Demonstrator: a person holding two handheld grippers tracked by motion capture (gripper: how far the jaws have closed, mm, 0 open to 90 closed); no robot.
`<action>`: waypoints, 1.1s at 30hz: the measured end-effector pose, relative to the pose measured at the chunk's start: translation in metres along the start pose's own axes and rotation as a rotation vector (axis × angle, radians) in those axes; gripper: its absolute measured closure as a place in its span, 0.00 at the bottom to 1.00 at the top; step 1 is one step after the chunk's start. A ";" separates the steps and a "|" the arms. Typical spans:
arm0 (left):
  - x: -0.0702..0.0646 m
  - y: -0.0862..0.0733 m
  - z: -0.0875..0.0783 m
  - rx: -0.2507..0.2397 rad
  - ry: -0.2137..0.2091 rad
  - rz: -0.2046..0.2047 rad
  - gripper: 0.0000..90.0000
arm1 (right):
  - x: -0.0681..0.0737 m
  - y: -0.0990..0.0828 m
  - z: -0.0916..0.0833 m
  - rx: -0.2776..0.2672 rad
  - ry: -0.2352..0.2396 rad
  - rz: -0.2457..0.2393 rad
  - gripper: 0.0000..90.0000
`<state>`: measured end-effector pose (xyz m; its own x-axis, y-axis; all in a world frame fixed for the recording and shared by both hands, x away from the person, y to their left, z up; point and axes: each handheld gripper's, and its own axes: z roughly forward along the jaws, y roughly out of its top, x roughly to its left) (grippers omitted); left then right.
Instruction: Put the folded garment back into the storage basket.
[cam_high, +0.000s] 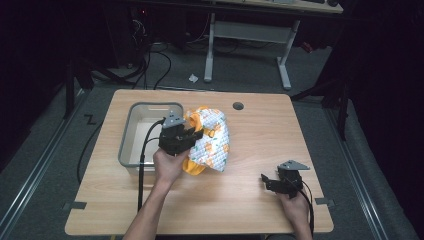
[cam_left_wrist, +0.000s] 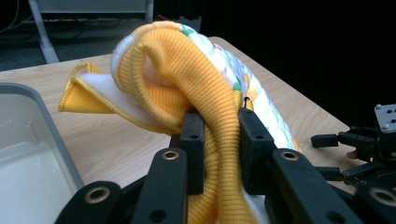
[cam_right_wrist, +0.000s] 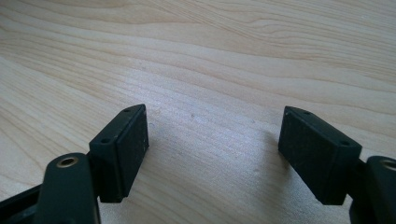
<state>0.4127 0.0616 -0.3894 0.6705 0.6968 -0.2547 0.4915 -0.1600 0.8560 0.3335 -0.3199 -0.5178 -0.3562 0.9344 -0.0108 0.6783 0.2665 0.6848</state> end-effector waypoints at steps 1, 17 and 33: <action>0.001 0.000 -0.001 -0.001 0.002 0.000 0.83 | 0.000 0.000 0.000 0.000 0.000 0.000 0.27; 0.015 0.003 -0.018 -0.013 0.029 -0.014 0.83 | 0.000 0.000 0.000 0.000 0.000 0.001 0.27; 0.029 0.003 -0.034 -0.029 0.053 -0.034 0.83 | 0.000 0.000 0.000 0.000 0.000 0.002 0.27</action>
<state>0.4154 0.1049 -0.3788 0.6226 0.7379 -0.2604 0.4966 -0.1155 0.8602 0.3336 -0.3198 -0.5178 -0.3544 0.9351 -0.0096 0.6789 0.2643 0.6850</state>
